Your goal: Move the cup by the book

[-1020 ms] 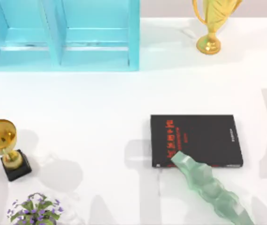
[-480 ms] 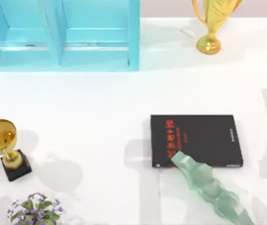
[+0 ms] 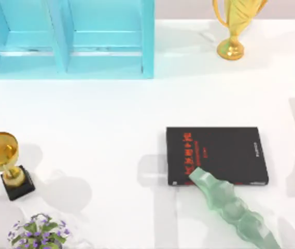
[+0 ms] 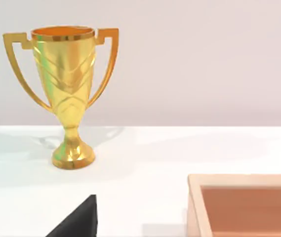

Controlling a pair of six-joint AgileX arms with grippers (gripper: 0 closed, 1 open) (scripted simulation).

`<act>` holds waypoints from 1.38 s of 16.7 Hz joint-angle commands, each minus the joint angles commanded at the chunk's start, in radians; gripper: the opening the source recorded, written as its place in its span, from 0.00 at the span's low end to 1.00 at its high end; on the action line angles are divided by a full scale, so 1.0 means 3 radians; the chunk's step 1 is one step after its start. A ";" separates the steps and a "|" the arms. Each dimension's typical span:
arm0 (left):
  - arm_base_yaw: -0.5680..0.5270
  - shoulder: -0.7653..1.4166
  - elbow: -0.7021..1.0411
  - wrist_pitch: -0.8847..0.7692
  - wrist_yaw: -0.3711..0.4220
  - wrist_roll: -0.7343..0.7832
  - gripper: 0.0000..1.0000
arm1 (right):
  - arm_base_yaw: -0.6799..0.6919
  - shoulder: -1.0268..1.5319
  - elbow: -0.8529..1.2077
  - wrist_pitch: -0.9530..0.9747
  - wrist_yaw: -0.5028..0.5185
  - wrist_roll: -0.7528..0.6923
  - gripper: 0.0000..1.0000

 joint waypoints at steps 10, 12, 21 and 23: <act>0.0769 0.1465 0.1160 -0.1063 0.0003 0.2206 1.00 | 0.0000 0.0000 0.0000 0.0000 0.0000 0.0000 1.00; 0.0782 0.1490 0.1179 -0.1081 0.0003 0.2241 1.00 | 0.0000 0.0000 0.0000 0.0000 0.0000 0.0000 1.00; 0.0777 0.1575 0.0943 -0.0760 0.0004 0.2237 1.00 | 0.0000 0.0000 0.0000 0.0000 0.0000 0.0000 1.00; 0.0781 0.1650 0.0759 -0.0500 0.0004 0.2242 1.00 | 0.0000 0.0000 0.0000 0.0000 0.0000 0.0000 1.00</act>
